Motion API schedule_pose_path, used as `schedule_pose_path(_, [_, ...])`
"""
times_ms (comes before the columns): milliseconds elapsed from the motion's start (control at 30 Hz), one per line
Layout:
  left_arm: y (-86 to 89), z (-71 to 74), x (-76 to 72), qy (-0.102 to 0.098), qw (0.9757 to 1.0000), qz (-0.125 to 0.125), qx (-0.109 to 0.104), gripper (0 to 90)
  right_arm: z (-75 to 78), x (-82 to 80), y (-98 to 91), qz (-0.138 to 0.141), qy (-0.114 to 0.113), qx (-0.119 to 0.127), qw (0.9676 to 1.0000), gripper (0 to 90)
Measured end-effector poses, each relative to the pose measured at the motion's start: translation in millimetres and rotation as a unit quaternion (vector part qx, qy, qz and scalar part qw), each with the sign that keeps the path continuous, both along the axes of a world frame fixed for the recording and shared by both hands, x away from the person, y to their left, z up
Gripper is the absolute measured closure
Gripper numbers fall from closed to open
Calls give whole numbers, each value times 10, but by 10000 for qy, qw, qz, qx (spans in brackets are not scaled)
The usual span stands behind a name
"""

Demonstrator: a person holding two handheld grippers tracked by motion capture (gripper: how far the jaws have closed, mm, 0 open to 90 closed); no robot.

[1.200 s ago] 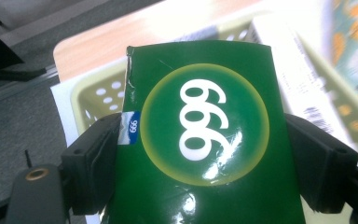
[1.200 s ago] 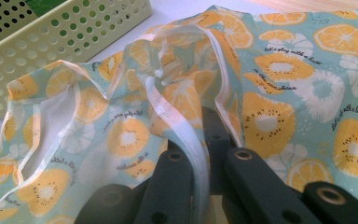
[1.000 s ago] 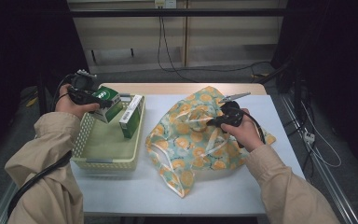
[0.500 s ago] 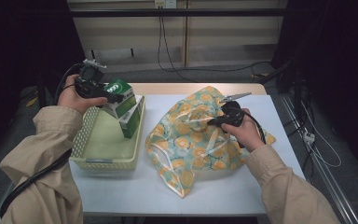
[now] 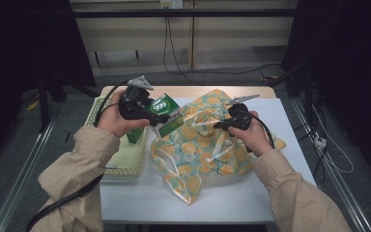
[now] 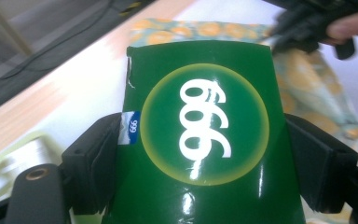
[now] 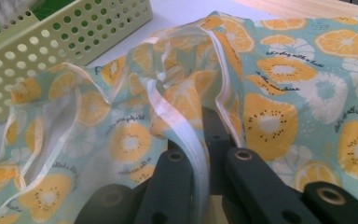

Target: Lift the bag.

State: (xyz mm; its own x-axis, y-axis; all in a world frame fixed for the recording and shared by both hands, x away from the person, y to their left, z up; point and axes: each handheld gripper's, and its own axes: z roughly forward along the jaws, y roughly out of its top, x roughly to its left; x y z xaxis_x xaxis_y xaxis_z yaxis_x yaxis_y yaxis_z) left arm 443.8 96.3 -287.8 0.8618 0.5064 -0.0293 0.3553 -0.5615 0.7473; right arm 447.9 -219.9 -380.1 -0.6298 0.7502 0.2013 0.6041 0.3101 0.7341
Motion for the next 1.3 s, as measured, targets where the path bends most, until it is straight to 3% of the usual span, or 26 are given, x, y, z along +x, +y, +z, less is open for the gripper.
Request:
schedule_pose_path(67, [-84, -90, -20, 97, 9997, -225, -10, 189, 11, 2, 9, 0, -24, 1, 10000, 900])
schedule_pose_path(467, [-461, -544, -124, 256, 9982, -525, 112, 189, 73, 3, 21, -17, -63, -25, 10000, 900])
schedule_pose_path(500, [-492, -560, -146, 207, 9984, -443, 282, 189, 81, 4, 23, -17, -70, -30, 10000, 900])
schedule_pose_path(533, [-518, -600, -141, 244, 9979, -572, 197, 189, 89, 7, 24, -14, -94, -28, 10000, 900])
schedule_pose_path(633, [-600, -671, -166, 299, 9969, -685, 254, 189, 105, 7, 34, -10, -101, -30, 9999, 900])
schedule_pose_path(767, [-700, -761, -190, 258, 9965, -731, 306, 188, 114, 8, 36, -30, -134, -19, 9999, 900])
schedule_pose_path(933, [-826, -890, -215, 351, 9955, -825, 295, 188, 139, 13, 22, -53, -155, -3, 9999, 900])
schedule_pose_path(1200, [-1035, -1071, -161, 359, 9938, -907, 528, 186, 175, 12, 25, -44, -159, -6, 9999, 900])
schedule_pose_path(1233, [-1062, -1110, -151, 377, 9953, -806, 392, 186, 175, 12, 26, -48, -155, -4, 9999, 900])
schedule_pose_path(1300, [-1086, -1132, -108, 297, 9960, -765, 340, 184, 179, 11, 24, -29, -165, 5, 9999, 900])
